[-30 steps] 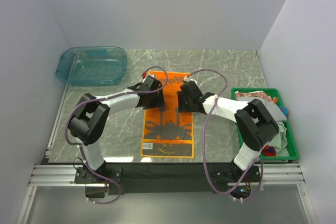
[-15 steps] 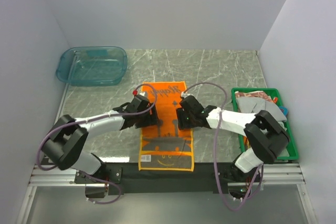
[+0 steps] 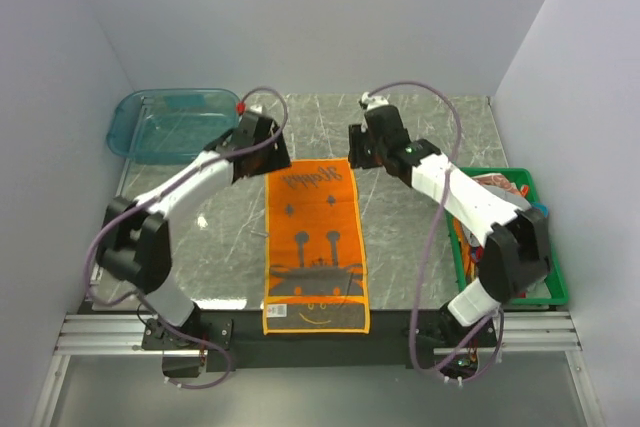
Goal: Fold and stack the towels
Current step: Flatten out the crumpled towel, then fold the towel
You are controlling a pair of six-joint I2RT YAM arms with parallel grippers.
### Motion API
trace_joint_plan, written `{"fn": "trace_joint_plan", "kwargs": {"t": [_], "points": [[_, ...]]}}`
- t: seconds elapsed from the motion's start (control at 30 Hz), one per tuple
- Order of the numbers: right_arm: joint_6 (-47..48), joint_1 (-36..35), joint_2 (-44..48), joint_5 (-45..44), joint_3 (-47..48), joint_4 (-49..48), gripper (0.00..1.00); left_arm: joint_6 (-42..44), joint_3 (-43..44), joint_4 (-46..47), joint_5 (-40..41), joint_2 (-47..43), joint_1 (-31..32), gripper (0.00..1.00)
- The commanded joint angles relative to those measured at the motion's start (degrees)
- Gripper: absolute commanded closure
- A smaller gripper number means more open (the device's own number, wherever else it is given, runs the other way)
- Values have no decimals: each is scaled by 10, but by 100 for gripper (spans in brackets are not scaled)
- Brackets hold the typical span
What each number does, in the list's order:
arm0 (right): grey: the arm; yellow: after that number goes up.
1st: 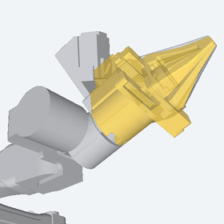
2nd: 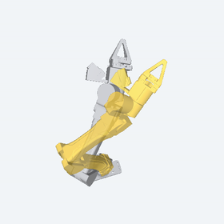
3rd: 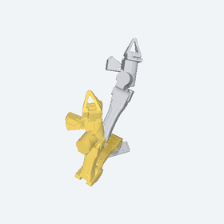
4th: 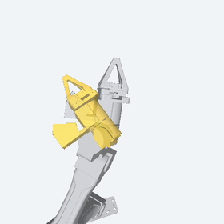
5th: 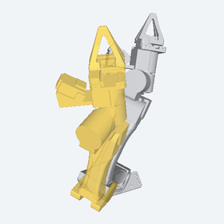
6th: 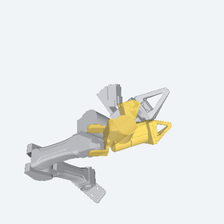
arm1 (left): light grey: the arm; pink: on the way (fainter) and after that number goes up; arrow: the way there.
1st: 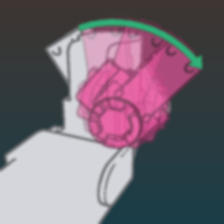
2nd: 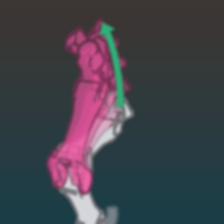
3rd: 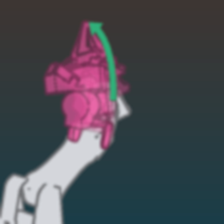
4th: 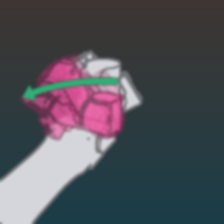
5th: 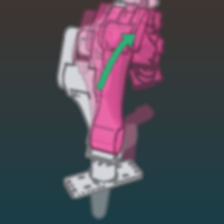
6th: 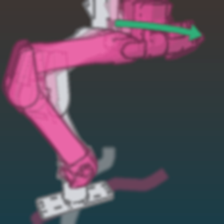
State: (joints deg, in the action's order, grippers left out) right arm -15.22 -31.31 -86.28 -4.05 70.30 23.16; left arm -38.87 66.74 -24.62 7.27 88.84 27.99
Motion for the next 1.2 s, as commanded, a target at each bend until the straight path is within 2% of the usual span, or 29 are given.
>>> {"fn": "trace_joint_plan", "kwargs": {"t": [0.0, 0.13, 0.4, 0.93, 1.17], "points": [[43, 30, -86, 2, 57, -20, 51, 55, 111, -32, 28, 90, -24, 29], [53, 49, -170, 1, 114, -29, 54, 74, 192, -55, 51, 196, -50, 32], [43, 63, -286, 2, 181, -59, 56, 79, 237, -19, 53, 277, -73, 35], [-6, 65, -430, -17, 329, 1, 55, 64, 200, 36, 35, 298, -73, 33], [-28, 65, -436, -27, 300, 2, 55, 63, 180, 45, 31, 287, -73, 32]]}}
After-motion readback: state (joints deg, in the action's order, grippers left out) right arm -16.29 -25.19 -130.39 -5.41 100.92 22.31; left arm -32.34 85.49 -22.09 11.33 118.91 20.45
